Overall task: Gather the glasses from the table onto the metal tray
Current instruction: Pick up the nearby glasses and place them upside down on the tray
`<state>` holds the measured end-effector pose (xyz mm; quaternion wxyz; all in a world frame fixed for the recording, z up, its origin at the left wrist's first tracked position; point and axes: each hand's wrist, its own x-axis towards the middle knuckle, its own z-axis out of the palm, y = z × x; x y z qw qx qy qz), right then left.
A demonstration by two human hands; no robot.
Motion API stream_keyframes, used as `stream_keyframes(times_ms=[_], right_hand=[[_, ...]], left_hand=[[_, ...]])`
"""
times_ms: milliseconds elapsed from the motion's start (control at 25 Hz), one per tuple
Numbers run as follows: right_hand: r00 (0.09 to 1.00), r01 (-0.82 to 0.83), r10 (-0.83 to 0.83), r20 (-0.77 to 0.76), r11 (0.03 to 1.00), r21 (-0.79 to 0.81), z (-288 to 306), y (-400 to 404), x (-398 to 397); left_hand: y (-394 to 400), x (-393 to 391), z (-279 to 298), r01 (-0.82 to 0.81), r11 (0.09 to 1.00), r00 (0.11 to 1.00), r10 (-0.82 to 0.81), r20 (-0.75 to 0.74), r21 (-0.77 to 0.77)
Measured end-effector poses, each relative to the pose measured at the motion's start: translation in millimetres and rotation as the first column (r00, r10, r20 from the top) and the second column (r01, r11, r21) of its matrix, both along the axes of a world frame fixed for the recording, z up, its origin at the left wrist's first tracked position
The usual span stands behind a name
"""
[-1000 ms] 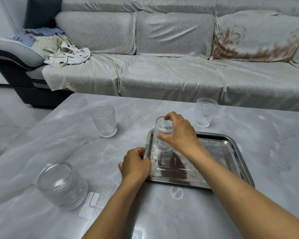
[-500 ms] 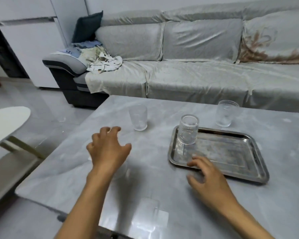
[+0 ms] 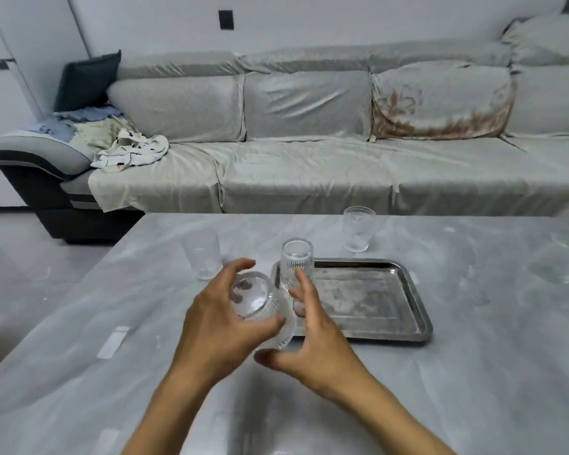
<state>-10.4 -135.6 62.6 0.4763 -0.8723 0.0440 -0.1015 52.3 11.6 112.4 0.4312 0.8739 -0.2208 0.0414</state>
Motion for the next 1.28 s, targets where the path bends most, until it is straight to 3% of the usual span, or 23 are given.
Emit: stream_keyframes(times_ms=[120,200,280,320,400,480,560,720,920,1000,1080,1160,1280], right_hand=[[0.983,0.151,-0.141,0.117,0.985,-0.085,8.9,-38.0,11.3],[0.957,0.279,-0.27,0.101,0.957,-0.083,5.0,-67.5,20.2],[0.916,0.398,-0.399,0.037,0.917,0.028,-6.8,-93.9,36.1],[0.893,0.448,-0.449,0.002,0.891,0.077,-14.2,-106.1,45.8],[0.858,0.513,-0.51,-0.058,0.853,0.096,-30.4,-123.8,64.4],[0.837,0.546,-0.543,-0.064,0.835,0.062,-45.3,-132.5,81.3],[0.832,0.554,-0.552,-0.043,0.832,0.027,-58.6,-135.9,97.0],[0.851,0.525,-0.525,-0.003,0.851,-0.03,-74.6,-135.5,116.1],[0.88,0.475,-0.475,-0.018,0.88,-0.002,-75.1,-130.7,118.5],[0.87,0.493,-0.486,-0.083,0.865,0.098,-73.3,-126.4,109.3],[0.832,0.555,-0.527,-0.176,0.788,0.267,-68.8,-112.7,86.8],[0.816,0.577,-0.525,-0.24,0.764,0.289,-65.0,-92.1,49.3],[0.879,0.477,-0.413,-0.239,0.775,0.414,-47.6,-56.4,7.4]], left_hand=[[-49.1,-10.7,-0.8,0.183,0.981,0.98,-0.177,0.091,-0.062],[-67.6,7.2,-9.8,0.295,0.932,0.947,-0.315,-0.066,-0.209],[-75.6,35.3,-34.2,0.176,0.931,0.945,-0.251,-0.21,-0.321],[-76.8,48.7,-51.0,0.041,0.963,0.96,-0.111,-0.256,-0.266],[-70.6,62.8,-83.2,-0.164,0.986,0.93,0.158,-0.331,0.009],[-62.5,69.2,-104.1,-0.156,0.977,0.892,0.204,-0.402,0.148],[-58.6,78.0,-116.4,-0.129,0.985,0.881,0.167,-0.443,0.114],[-61.8,86.6,-126.1,-0.059,0.96,0.938,0.147,-0.313,0.274],[-64.7,84.7,-121.5,-0.062,0.96,0.926,0.158,-0.343,0.274],[-62.2,81.6,-113.5,-0.061,0.967,0.942,0.138,-0.305,0.249],[-47.4,88.4,-102.0,-0.156,0.966,0.969,0.19,-0.156,0.205],[-29.1,109.8,-90.5,-0.318,0.934,0.948,0.317,0.032,0.164],[-8.8,156.3,-77.7,-0.447,0.811,0.894,0.393,0.214,0.377]])
